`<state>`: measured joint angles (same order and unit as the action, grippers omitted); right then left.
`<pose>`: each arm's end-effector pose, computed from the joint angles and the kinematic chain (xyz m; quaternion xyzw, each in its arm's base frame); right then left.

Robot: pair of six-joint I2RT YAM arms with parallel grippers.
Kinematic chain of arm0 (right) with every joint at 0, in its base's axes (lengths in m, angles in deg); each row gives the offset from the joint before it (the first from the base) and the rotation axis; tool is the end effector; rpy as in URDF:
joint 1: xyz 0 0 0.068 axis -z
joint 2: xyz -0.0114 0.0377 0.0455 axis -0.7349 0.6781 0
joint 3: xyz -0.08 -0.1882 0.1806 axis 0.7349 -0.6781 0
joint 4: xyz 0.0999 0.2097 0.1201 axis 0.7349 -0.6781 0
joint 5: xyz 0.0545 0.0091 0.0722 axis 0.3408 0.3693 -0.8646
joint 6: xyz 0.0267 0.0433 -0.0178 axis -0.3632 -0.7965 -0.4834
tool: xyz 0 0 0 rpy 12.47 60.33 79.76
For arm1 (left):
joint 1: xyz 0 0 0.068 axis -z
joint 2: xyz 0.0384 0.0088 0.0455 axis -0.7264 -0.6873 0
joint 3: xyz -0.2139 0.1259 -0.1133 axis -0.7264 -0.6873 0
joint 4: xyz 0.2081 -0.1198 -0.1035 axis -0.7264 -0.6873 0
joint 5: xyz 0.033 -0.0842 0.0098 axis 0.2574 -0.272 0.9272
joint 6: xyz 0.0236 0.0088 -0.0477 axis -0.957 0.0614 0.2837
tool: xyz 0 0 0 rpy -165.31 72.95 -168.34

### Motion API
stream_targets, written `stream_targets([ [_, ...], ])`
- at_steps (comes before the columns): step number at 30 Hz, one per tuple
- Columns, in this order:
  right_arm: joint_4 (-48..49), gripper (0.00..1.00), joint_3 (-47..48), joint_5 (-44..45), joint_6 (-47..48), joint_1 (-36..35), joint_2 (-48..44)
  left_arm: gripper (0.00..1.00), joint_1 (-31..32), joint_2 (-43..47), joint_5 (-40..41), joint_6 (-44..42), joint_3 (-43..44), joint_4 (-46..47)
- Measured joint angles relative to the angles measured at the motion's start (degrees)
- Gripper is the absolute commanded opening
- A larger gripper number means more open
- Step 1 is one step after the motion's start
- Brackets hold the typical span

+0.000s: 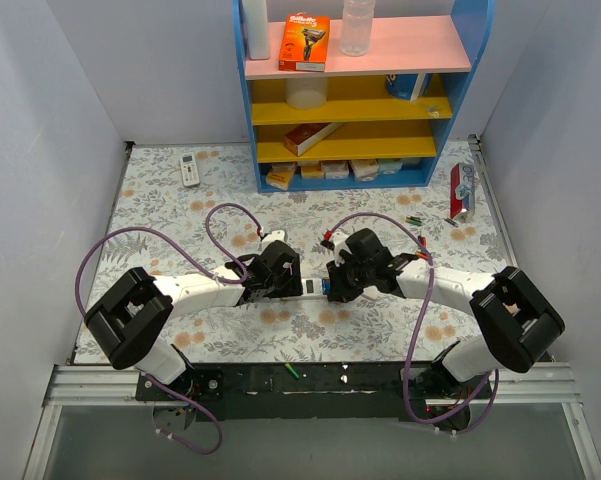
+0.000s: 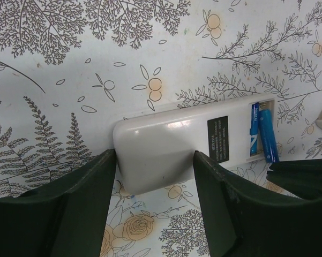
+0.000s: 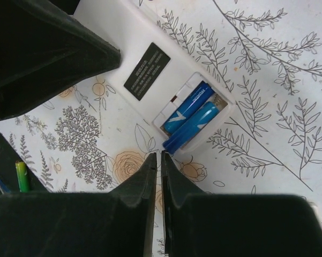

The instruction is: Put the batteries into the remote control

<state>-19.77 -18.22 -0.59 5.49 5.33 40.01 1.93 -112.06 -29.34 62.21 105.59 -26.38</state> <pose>0.2015 0.1948 0.1701 -0.2996 0.8750 0.2771 0.2602 0.1935 -0.2082 0.1592 -0.2976 0.9012 -0.2322 0.2131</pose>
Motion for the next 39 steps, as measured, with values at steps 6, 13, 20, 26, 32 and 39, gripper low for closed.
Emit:
stream_targets([
  [6,0.2,0.13,0.4,1.4,-0.4,-0.1,0.9,0.57,0.0,0.0,-0.1,-0.2,0.0,0.0],
  [13,-0.3,0.12,1.6,2.0,-1.5,-0.2,1.9,0.57,0.0,0.0,-0.3,-0.7,0.1,-0.2],
  [20,-2.0,0.09,3.6,2.8,-2.6,-0.3,3.2,0.57,0.0,0.0,-0.6,-1.4,0.2,-0.4],
  [26,-4.2,0.08,5.4,3.0,-4.4,-0.5,6.8,0.56,0.0,0.0,-0.7,-1.9,0.3,-0.6],
  [32,-4.7,0.08,5.7,2.0,-6.0,0.1,7.9,0.58,0.0,0.1,-0.5,-2.2,0.3,-0.6],
  [39,-5.3,0.17,5.8,1.8,-5.5,0.7,7.4,0.75,0.0,0.3,0.0,-4.1,0.3,-0.7],
])
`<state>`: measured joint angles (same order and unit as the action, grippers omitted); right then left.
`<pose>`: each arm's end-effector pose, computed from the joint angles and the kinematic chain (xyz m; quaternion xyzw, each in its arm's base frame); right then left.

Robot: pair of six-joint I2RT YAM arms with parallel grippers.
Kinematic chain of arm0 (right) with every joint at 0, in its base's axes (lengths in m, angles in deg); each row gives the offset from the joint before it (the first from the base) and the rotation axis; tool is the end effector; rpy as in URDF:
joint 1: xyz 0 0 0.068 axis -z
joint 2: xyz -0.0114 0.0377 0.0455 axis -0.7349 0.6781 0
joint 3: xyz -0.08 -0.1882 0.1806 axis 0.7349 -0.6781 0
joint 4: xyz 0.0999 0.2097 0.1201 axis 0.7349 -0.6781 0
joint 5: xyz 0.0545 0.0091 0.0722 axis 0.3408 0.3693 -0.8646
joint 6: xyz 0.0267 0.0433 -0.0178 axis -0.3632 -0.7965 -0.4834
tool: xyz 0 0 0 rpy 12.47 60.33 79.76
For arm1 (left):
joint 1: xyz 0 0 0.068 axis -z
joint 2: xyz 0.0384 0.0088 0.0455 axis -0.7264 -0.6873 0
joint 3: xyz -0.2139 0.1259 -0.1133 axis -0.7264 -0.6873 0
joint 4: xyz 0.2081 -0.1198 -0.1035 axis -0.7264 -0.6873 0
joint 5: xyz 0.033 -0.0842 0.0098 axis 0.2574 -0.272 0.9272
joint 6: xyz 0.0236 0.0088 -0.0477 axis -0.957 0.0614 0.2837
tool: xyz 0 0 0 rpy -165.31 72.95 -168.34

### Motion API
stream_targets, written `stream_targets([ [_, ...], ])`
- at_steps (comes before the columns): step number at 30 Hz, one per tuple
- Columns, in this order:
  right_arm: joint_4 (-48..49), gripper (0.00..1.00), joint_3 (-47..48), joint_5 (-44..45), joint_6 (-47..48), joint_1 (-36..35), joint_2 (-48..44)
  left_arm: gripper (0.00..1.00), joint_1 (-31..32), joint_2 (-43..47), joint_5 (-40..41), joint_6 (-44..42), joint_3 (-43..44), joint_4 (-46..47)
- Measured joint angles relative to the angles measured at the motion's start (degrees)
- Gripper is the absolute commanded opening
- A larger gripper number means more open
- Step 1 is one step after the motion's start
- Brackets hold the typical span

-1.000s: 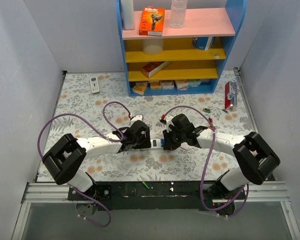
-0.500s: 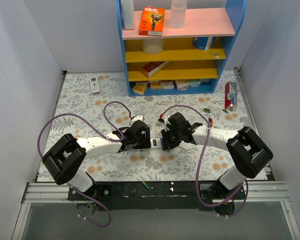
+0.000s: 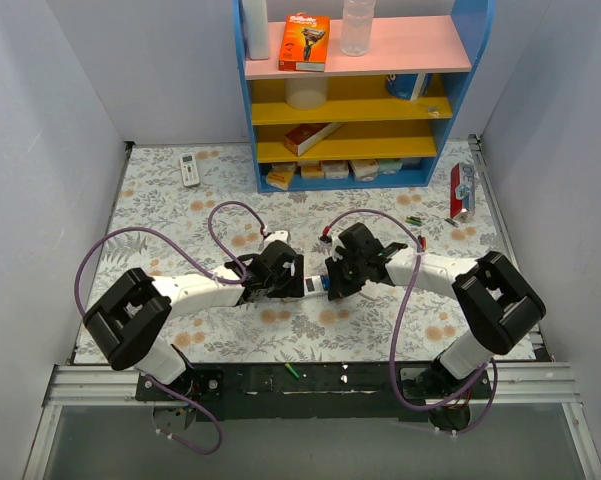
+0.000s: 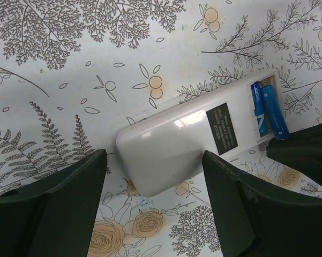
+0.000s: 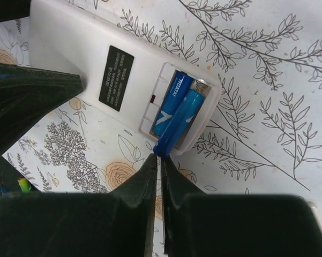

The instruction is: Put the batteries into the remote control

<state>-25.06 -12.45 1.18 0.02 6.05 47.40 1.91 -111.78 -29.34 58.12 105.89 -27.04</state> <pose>0.2199 0.2049 0.1574 -0.2443 0.9140 0.2507 0.2053 0.1935 -0.2081 0.1612 -0.2654 0.9114 -0.2238 0.2210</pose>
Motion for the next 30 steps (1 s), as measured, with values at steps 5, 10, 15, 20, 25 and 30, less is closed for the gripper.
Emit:
stream_targets([
  [5,-3.4,0.25,1.6,0.0,2.2,0.1,-2.7,0.89,0.0,1.8,0.2,-2.9,0.0,-0.6],
  [10,-5.7,0.25,2.6,1.1,4.5,0.3,-6.1,0.98,0.0,6.0,-0.3,-8.3,-0.9,1.1],
  [15,-6.5,0.24,2.6,1.3,5.9,1.8,-7.0,0.98,0.0,8.5,-3.1,-16.7,-2.1,4.2],
  [20,-6.1,0.24,2.5,0.8,6.3,3.3,-7.3,0.98,0.1,6.7,-5.9,-24.6,-1.9,5.0],
  [25,-2.9,0.28,0.5,-1.0,6.3,5.0,-9.4,0.98,0.1,2.8,-7.3,-33.4,0.1,2.1],
  [30,1.4,0.32,-3.3,-3.8,5.4,6.3,-11.9,0.98,0.2,0.6,-7.0,-42.1,1.9,-1.3],
])
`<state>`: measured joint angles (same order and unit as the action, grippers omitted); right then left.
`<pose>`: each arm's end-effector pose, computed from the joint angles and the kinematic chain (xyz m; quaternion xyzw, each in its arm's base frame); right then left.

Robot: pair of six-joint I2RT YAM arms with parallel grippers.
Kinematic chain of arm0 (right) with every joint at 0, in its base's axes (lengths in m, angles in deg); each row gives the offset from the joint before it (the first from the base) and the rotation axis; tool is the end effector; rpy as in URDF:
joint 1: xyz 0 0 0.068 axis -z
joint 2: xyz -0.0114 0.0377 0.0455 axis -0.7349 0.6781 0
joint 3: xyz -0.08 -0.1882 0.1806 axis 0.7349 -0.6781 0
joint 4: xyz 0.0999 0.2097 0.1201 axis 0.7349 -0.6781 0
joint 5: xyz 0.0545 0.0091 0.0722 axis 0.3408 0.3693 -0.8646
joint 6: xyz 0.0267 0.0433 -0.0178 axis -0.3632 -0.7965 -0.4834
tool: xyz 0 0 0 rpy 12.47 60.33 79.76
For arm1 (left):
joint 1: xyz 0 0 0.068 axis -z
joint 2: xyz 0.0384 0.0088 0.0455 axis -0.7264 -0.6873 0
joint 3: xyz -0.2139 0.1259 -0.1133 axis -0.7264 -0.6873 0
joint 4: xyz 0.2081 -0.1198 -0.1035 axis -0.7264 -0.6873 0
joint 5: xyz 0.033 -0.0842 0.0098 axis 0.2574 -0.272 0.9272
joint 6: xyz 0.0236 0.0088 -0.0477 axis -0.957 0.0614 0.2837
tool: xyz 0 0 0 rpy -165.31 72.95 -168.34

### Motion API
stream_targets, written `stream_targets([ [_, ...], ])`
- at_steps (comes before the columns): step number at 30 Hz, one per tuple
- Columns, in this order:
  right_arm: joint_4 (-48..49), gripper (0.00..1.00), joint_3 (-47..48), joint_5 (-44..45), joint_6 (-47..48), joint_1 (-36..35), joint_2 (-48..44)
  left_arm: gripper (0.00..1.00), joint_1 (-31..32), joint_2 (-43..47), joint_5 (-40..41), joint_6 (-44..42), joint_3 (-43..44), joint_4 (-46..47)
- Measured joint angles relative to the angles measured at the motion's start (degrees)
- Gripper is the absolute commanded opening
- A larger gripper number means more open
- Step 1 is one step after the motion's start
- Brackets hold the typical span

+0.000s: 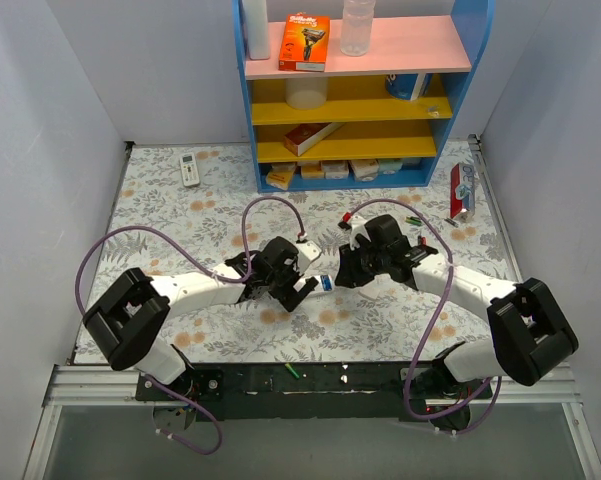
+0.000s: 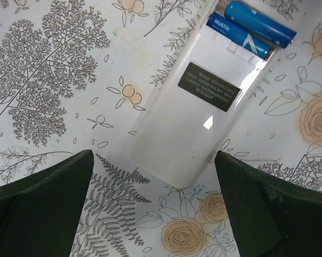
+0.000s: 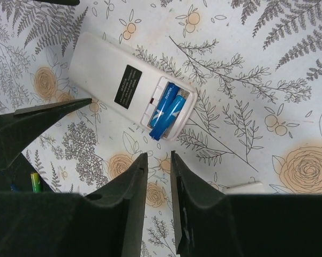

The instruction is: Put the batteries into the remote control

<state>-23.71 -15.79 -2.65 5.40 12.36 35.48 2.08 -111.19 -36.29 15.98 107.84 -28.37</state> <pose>0.2205 0.1679 0.1985 -0.2522 0.8778 0.2837 0.2921 0.1929 -0.2151 0.1717 0.0993 0.9444 -0.1804 0.2563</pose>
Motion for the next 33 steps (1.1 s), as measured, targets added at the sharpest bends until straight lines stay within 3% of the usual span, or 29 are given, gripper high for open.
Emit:
stream_targets([
  [9,5.8,0.32,-4.5,-2.6,-1.2,0.1,-0.8,0.98,0.1,-2.9,-6.4,-9.8,0.1,1.0],
  [12,6.7,0.31,-4.5,-2.7,-1.3,0.1,-1.1,0.92,0.1,-3.5,-8.2,-10.9,0.1,2.2],
  [17,8.5,0.3,-4.5,-2.7,-2.0,0.1,-1.4,0.72,0.0,-4.8,-11.6,-11.5,0.3,4.3],
  [31,10.5,0.25,-5.4,-2.0,-4.3,0.1,0.9,0.35,-0.1,-6.0,-16.0,-12.5,1.0,4.4],
  [33,10.7,0.24,-5.4,-1.2,-4.5,0.1,0.9,0.33,-0.1,-6.2,-16.2,-12.6,1.3,4.2],
])
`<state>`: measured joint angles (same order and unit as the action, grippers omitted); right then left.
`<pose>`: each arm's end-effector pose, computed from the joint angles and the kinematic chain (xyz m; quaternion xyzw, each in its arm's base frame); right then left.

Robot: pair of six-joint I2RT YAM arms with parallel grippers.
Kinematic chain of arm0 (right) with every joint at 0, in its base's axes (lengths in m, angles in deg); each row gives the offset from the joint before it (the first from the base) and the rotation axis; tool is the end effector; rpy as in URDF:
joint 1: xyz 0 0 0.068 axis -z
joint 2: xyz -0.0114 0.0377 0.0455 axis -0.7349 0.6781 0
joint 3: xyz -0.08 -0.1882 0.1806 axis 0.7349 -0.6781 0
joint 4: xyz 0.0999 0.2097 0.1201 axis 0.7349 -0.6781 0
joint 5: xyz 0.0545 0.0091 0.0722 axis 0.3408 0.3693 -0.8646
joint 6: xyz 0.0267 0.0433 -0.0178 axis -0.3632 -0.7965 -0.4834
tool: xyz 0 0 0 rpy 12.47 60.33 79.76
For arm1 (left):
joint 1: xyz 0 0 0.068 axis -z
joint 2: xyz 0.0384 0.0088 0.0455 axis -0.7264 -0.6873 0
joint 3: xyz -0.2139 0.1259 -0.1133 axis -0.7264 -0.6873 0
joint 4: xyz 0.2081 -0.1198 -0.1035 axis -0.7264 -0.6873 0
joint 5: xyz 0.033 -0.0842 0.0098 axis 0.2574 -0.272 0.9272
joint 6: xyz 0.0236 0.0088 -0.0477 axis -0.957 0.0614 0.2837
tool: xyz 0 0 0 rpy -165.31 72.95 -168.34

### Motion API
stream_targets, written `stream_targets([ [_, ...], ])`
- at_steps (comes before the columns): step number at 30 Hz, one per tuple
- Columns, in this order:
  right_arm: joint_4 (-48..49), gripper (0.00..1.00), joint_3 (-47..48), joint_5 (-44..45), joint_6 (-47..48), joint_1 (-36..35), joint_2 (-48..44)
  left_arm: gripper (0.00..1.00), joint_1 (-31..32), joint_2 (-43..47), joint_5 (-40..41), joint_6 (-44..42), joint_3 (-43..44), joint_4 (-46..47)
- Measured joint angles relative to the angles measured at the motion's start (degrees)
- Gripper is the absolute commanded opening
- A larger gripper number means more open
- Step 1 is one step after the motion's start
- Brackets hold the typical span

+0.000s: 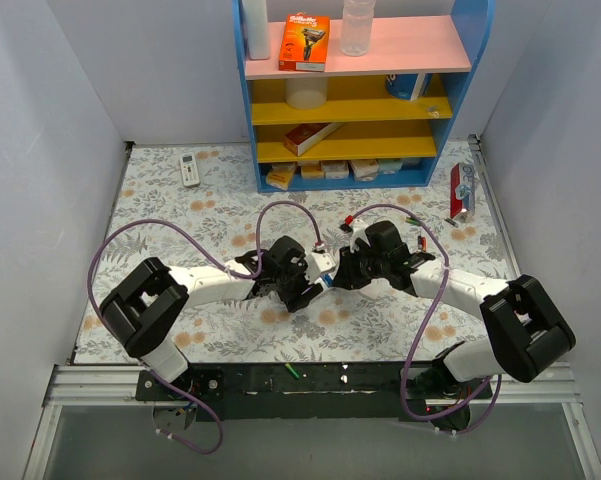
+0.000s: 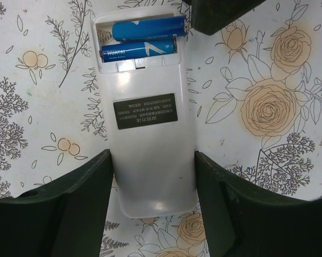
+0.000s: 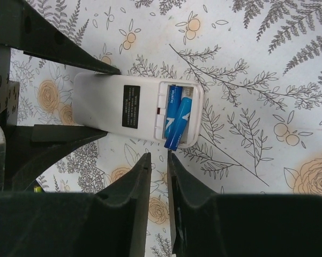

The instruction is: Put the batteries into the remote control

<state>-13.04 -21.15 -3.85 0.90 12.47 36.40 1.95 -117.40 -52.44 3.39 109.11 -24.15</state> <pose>0.2184 0.1666 0.1807 -0.2237 0.8690 0.3152 0.3088 0.1967 -0.2335 0.1531 0.2428 0.9162 -0.2556 0.1908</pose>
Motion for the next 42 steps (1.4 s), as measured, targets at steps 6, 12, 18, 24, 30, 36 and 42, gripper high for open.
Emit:
stream_targets([
  [6,0.0,0.24,0.0,1.6,-0.9,0.0,0.0,0.22,0.0,-1.0,-0.5,-0.2,1.3,-0.9],
  [12,0.0,0.24,0.0,1.8,-1.3,0.0,0.1,0.22,0.0,-1.4,-0.8,-0.2,1.7,-0.9],
  [18,0.0,0.21,0.0,2.7,-1.5,0.0,1.2,0.2,0.0,-1.6,-0.9,-0.1,2.1,-1.0],
  [24,-0.2,0.2,0.0,3.2,-1.5,0.0,2.4,0.2,0.0,-1.8,-1.0,-0.2,2.3,-1.2],
  [30,-0.4,0.18,0.4,3.3,-1.5,0.0,3.4,0.2,0.0,-2.1,-1.1,-0.2,2.7,-1.5],
  [36,-1.0,0.13,1.4,3.2,-1.7,0.0,4.5,0.19,-0.1,-2.1,-1.3,-0.2,2.8,-1.7],
  [42,-2.4,0.09,2.6,3.4,-1.7,0.0,5.8,0.18,-0.1,-2.1,-1.4,-0.2,2.8,-1.7],
])
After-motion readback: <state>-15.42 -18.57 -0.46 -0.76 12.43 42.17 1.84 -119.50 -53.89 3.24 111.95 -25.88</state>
